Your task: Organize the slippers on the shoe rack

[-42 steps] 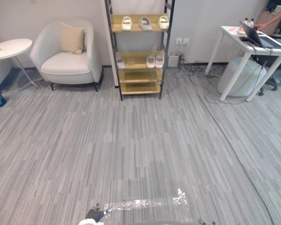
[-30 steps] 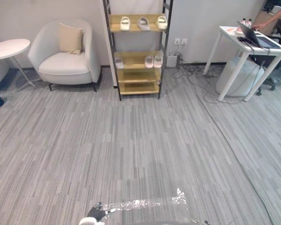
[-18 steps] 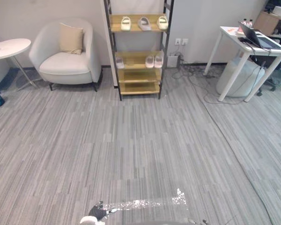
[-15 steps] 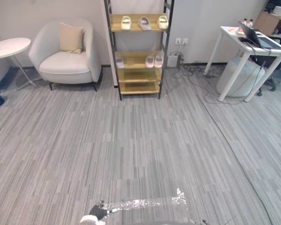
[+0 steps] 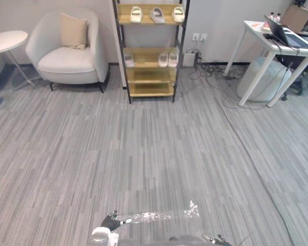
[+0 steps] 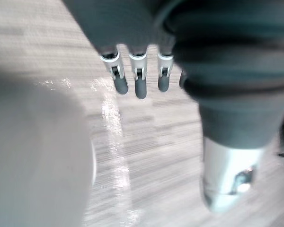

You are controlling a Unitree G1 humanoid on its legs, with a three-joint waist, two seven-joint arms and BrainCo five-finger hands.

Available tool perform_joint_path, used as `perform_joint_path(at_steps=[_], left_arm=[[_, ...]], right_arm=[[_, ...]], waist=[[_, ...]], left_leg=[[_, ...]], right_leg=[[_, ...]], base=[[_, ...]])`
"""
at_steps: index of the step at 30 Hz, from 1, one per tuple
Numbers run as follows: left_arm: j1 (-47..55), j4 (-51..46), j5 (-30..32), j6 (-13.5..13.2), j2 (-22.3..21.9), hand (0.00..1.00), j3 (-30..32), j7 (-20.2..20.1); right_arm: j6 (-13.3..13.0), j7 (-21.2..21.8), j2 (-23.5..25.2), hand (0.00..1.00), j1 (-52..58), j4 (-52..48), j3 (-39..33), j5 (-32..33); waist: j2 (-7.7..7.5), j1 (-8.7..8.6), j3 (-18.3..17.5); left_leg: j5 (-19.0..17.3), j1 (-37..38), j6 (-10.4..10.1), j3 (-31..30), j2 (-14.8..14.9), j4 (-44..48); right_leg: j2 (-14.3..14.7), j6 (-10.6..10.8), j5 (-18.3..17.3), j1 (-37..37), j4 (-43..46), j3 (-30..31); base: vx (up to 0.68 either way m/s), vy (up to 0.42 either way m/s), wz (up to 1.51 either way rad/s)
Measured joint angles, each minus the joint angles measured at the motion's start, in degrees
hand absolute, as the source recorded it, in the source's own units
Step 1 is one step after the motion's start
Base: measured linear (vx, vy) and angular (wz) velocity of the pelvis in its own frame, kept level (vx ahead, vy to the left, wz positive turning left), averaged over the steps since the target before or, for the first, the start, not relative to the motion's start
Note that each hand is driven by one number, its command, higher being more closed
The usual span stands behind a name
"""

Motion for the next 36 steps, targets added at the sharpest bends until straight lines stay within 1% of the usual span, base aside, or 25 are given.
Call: perform_joint_path(at_steps=[1, 3, 5, 6, 7, 8, 10, 11, 13, 14, 16, 17, 19, 21, 23, 24, 25, 26, 28, 29, 30, 31, 32, 34, 36], left_arm=[[-0.2, -0.3, 0.0, 0.0, -0.7, 0.00, 0.0, 0.0], [-0.1, -0.6, -0.2, -0.1, -1.6, 0.00, 0.2, 0.2], [-0.1, -1.5, -0.6, -0.1, -1.8, 0.00, 0.2, 0.6], [-0.1, -1.3, -0.9, -0.1, -1.7, 0.00, -0.1, 1.0], [0.0, -0.7, -0.9, -0.1, -1.6, 0.00, -0.9, 1.0], [0.1, -0.5, -0.9, -0.1, -1.7, 0.00, -0.9, 1.0], [1.0, -0.2, -0.9, 0.1, -0.4, 0.00, 0.1, 1.1], [1.0, 0.0, -0.9, 0.1, -0.3, 0.00, 0.2, 1.0], [0.8, -0.1, -0.9, 0.2, -0.5, 0.00, -0.4, 1.0], [0.8, -0.2, -1.0, 0.2, -0.9, 0.00, -0.5, 1.0], [0.6, 0.0, -1.0, 0.3, -1.8, 0.00, -0.5, 1.0], [0.5, 0.0, -1.0, 0.3, -2.3, 0.00, -0.5, 1.0], [0.0, 0.4, -1.1, 0.3, -2.6, 0.00, -0.9, 1.0], [-1.0, 1.2, -1.2, 0.3, -2.9, 0.00, -1.0, 1.0], [-1.1, 1.6, -1.3, 0.3, -2.6, 0.00, -2.2, 1.1], [-1.2, 2.9, -1.4, 0.3, -2.8, 0.00, -2.5, 1.0], [-1.2, 3.2, -1.6, 0.2, -4.4, 0.00, -1.8, 1.0], [-1.2, 3.1, -1.6, 0.2, -4.7, 0.00, -1.7, 1.0], [-1.2, 2.6, -1.6, 0.2, -6.9, 0.00, 1.4, 1.0], [-1.2, 2.2, -1.6, 0.2, -7.0, 0.00, 1.9, 1.0], [-1.2, 1.3, -1.6, 0.2, -7.3, 0.00, 2.5, 0.9], [-1.1, -0.3, -1.7, 0.2, -7.2, 0.00, 2.6, 0.9], [-1.1, -1.0, -1.8, 0.1, -7.2, 0.00, 2.6, 0.9], [-1.0, -2.1, -2.1, -0.1, -7.4, 0.00, 2.5, 0.9], [-1.0, -2.8, -2.1, -0.2, -7.7, 0.00, 2.5, 0.9]], right_arm=[[0.1, -0.3, -0.6, 0.00, -0.1, -0.6, 0.0, 0.4], [0.3, -0.4, -1.2, 0.00, -0.5, -1.6, 0.6, 0.4], [0.3, -0.6, -1.5, 0.00, -1.3, -1.7, 1.4, 0.4], [0.2, -0.7, -2.0, 0.00, -2.1, -1.5, 1.8, 0.4], [0.2, -0.7, -2.2, 0.00, -2.6, -1.1, 1.8, 0.4], [0.3, -0.7, -2.1, 0.00, -2.7, -1.1, 1.8, 0.4], [0.2, -0.7, -0.3, 0.00, -1.0, -1.8, 2.0, 0.3], [0.1, -0.5, 0.0, 0.00, -0.8, -2.0, 1.9, 0.3], [0.1, -0.3, 0.3, 0.00, -0.9, -2.4, 1.6, 0.1], [0.1, -0.3, 0.2, 0.00, -0.3, -2.6, 1.5, -0.3], [0.1, -0.2, -0.5, 0.00, -0.4, -3.7, 1.8, -0.8], [-0.2, -0.1, -0.7, 0.00, -0.5, -3.8, 1.8, -0.8], [-0.4, -0.1, -0.8, 0.00, -1.4, -3.8, 1.7, -0.8], [-0.4, 0.0, -1.0, 0.00, -2.2, -3.7, 1.7, -0.8], [-0.4, 0.0, -0.9, 0.00, -2.1, -3.3, 1.8, -0.8], [-0.4, 0.1, -0.9, 0.00, -1.8, -1.7, 1.6, -0.8], [-0.2, -0.2, -2.1, 0.00, -2.8, -1.0, 1.5, -0.8], [-0.3, -0.2, -2.1, 0.00, -2.9, -1.1, 1.5, -0.8], [-0.2, -0.1, -2.5, 0.00, -3.0, -1.5, 1.8, -0.8], [-0.3, -0.1, -2.5, 0.00, -3.0, -1.6, 2.0, -0.7], [-0.3, -0.2, -2.4, 0.00, -2.8, -1.9, 2.4, -0.7], [-0.3, -0.3, -2.1, 0.00, -2.9, -2.2, 2.8, -0.4], [-0.3, -0.3, -2.0, 0.00, -2.9, -2.6, 3.3, 0.0], [-0.5, -0.3, -1.6, 0.00, -3.1, -4.0, 4.0, 1.6], [-0.5, -0.4, -1.3, 0.00, -3.5, -4.0, 4.0, 1.8]], waist=[[1.00, -0.08, 0.4], [1.77, 0.13, 0.5], [2.00, 0.51, 0.3], [2.42, 0.78, 0.0], [2.93, 0.88, -0.3], [2.70, 0.95, -0.5], [-0.64, 1.09, -4.5], [-1.12, 0.94, -4.7], [-1.92, 0.34, -4.1], [-1.14, 0.15, -3.4], [-0.40, 0.26, -2.9], [-0.01, 0.10, -2.8], [0.13, -0.27, -2.7], [0.55, -0.63, -2.5], [0.29, -1.01, -2.3], [0.62, -1.51, -2.2], [2.90, -1.51, -1.4], [3.00, -1.52, -1.2], [3.50, -1.70, -0.7], [3.42, -1.75, -0.6], [2.75, -1.67, 0.0], [2.30, -0.74, 0.3], [2.04, -0.09, 0.3], [1.75, 0.33, 0.3], [1.90, 0.63, 0.3]], left_leg=[[-1.4, -1.5, 1.5, 1.5, 0.3, 0.6], [-2.0, -3.6, 2.3, 3.6, -0.2, -3.0], [-1.0, -4.8, 2.8, 4.7, -1.5, -9.8], [1.3, -4.7, 2.2, 3.3, -2.6, -17.3], [2.8, -5.7, 4.6, 1.2, -3.4, -18.0], [3.3, -5.8, 5.4, 0.8, -3.4, -17.0], [0.0, -4.5, 5.9, 3.8, -6.6, -16.1], [-0.4, -3.3, 6.2, 4.4, -7.3, -16.5], [-2.0, 2.7, 7.5, 4.3, -9.3, -18.3], [-2.7, 6.5, 7.9, 3.8, -9.4, -19.7], [-2.9, 13.2, 8.0, 3.0, -8.8, -24.2], [-2.8, 16.2, 8.0, 2.9, -8.0, -26.5], [-2.8, 17.9, 8.0, 2.7, -6.7, -28.4], [-2.8, 19.2, 8.0, 1.6, -5.2, -29.4], [-3.0, 20.5, 7.5, 0.1, -4.6, -29.8], [-4.5, 22.2, 4.9, -1.9, -4.0, -29.2], [-4.0, 23.1, 3.5, -2.0, -2.2, -28.0], [-3.5, 23.0, 2.6, -2.0, -2.1, -27.0], [-0.1, 16.1, -1.4, -2.5, -0.3, -9.4], [1.3, 14.2, -1.7, -2.6, 0.3, -4.9], [2.5, 9.7, -2.2, -2.4, 2.7, 6.2], [1.4, 5.0, -1.3, -0.4, 5.4, 17.0], [0.3, 2.9, -0.7, 1.0, 6.4, 19.7], [-1.8, -2.2, 1.7, 5.6, 7.2, 17.0], [-2.6, -4.9, 2.3, 9.1, 6.2, 9.1]], right_leg=[[-0.1, -0.1, -0.4, 0.6, -0.2, 0.5], [-0.4, 0.0, -0.8, 1.0, -0.6, 1.7], [-0.7, -0.2, -0.8, 1.4, -2.1, 3.2], [-0.6, 0.2, -1.1, 1.3, -3.3, 4.3], [-0.1, 0.6, -2.2, 1.3, -3.0, 5.8], [-0.1, 0.9, -2.9, 1.3, -2.6, 6.3], [-3.7, 4.0, -5.8, -1.2, 5.7, 8.2], [-4.4, 5.1, -5.5, -2.8, 10.2, 8.3], [-5.6, 10.1, -1.8, -8.9, 29.4, 8.9], [-5.7, 8.7, -2.0, -11.2, 36.9, 7.6], [-5.5, 5.3, -3.8, -13.7, 39.8, 3.0], [-5.4, 3.8, -4.7, -16.0, 37.8, 0.0], [-4.7, 3.5, -4.7, -19.9, 30.3, -2.9], [-3.0, 2.5, -2.3, -22.8, 21.1, -3.6], [-1.0, 1.7, 6.5, -22.8, 8.0, -2.1], [-0.9, -0.6, 12.3, -22.1, 7.5, -2.1], [-0.3, -1.7, 9.9, -21.4, 10.0, -3.4], [-0.5, -1.7, 8.8, -21.1, 10.4, -3.5], [-0.5, -2.9, 5.5, -16.8, 9.6, -5.2], [-0.5, -3.0, 5.2, -15.7, 9.0, -5.4], [0.0, -3.6, 4.3, -12.5, 7.2, -5.9], [0.8, -4.7, 3.0, -8.4, 5.7, -6.1], [1.0, -5.0, 2.3, -6.3, 5.0, -6.1], [1.3, -4.5, 1.2, -1.4, 1.9, -6.1], [1.3, -3.2, 0.5, 1.4, -0.7, -5.9]], base=[[0.13, -0.033, -0.13], [0.18, 0.041, -0.21], [0.24, 0.109, -0.40], [0.27, 0.197, -0.68], [0.29, 0.221, -0.70], [0.48, 0.298, -0.68], [0.53, 0.226, -0.61], [0.41, 0.144, -0.36], [0.59, 0.222, 0.04], [0.58, 0.167, 0.18], [0.41, 0.042, 0.08], [0.35, 0.008, 0.08], [0.44, -0.067, 0.21], [0.48, -0.148, 0.34], [0.43, -0.199, 0.39], [0.50, -0.230, 0.38], [0.48, -0.228, 0.34], [0.53, -0.280, 0.18], [0.48, -0.293, 0.31], [0.31, -0.206, 0.33], [0.26, -0.184, 0.10], [0.37, -0.255, -0.02], [0.32, -0.204, -0.15], [0.27, -0.103, -0.07], [0.27, -0.006, -0.10]])
